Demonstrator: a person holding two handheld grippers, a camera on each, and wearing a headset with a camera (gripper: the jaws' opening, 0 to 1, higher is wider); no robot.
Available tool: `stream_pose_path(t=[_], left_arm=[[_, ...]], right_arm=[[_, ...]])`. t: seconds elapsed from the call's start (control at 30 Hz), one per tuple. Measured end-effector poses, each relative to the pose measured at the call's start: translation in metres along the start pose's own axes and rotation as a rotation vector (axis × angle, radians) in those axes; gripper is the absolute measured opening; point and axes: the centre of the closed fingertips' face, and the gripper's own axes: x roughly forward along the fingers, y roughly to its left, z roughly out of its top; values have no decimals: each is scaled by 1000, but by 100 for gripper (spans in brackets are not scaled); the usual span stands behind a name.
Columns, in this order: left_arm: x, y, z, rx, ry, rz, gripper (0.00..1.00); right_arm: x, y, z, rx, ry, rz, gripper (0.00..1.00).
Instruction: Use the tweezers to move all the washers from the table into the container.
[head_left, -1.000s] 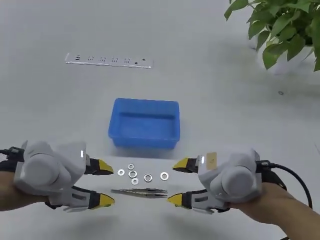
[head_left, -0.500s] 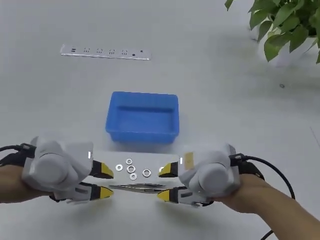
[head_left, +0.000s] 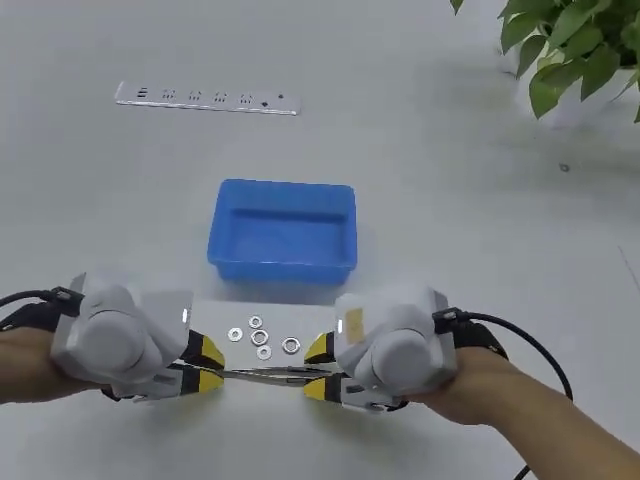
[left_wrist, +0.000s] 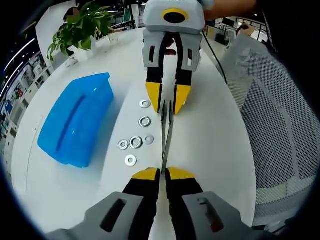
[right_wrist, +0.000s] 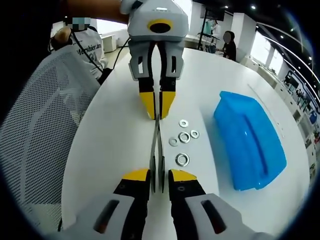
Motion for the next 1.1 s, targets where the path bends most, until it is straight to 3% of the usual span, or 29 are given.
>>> stream_pose_path(t=[0.5, 1.1], left_arm=[[1, -2, 1, 40, 7, -20, 5], [-24, -2, 23, 67, -17, -7, 5]], right_arm=[[1, 1, -1, -5, 6, 3, 12], [0, 4, 5, -8, 5, -4, 15]])
